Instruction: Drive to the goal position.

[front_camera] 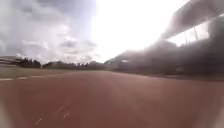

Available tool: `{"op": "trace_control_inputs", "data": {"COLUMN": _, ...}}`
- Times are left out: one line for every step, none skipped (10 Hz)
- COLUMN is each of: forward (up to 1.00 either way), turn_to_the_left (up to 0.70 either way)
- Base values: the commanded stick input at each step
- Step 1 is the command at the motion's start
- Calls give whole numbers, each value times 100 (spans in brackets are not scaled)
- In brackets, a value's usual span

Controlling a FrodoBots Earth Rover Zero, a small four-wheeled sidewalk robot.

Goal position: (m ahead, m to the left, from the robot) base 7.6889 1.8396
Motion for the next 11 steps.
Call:
{"op": "trace_control_inputs", "data": {"forward": 70, "turn_to_the_left": 0}}
{"op": "trace_control_inputs", "data": {"forward": 70, "turn_to_the_left": 0}}
{"op": "trace_control_inputs", "data": {"forward": 70, "turn_to_the_left": 0}}
{"op": "trace_control_inputs", "data": {"forward": 70, "turn_to_the_left": 0}}
{"op": "trace_control_inputs", "data": {"forward": 70, "turn_to_the_left": 0}}
{"op": "trace_control_inputs", "data": {"forward": 70, "turn_to_the_left": 0}}
{"op": "trace_control_inputs", "data": {"forward": 70, "turn_to_the_left": 0}}
{"op": "trace_control_inputs", "data": {"forward": 70, "turn_to_the_left": 0}}
{"op": "trace_control_inputs", "data": {"forward": 70, "turn_to_the_left": 0}}
{"op": "trace_control_inputs", "data": {"forward": 70, "turn_to_the_left": 0}}
{"op": "trace_control_inputs", "data": {"forward": 70, "turn_to_the_left": 0}}
